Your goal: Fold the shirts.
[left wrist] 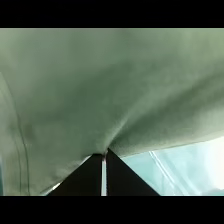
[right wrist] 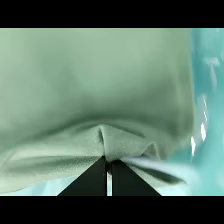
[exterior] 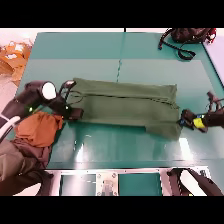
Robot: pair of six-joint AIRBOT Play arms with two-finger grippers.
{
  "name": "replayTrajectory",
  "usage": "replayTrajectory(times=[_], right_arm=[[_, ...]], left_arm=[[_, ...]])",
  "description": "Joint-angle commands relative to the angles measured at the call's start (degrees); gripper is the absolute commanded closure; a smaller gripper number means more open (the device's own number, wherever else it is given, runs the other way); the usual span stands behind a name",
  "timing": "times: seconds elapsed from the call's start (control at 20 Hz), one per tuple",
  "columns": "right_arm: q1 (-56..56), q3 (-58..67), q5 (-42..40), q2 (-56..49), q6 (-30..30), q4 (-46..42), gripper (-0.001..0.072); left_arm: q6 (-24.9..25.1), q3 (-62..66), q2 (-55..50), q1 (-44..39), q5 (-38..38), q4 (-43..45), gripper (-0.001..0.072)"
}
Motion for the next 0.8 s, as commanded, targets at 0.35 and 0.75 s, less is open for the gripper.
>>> replayTrajectory(times=[0.35,0.75], right_arm=[[10.1,31.3,-11.2,-33.2,-0.2,4.1,0.0697],[9.7,43.6,-12.9,-48.6,-0.6,5.3,0.0442]], left_arm=[[4.1,34.9,-28.3,4.3,1.4,2.4,0.0684],[4.5,47.1,-39.2,4.3,13.7,1.0,0.0010]])
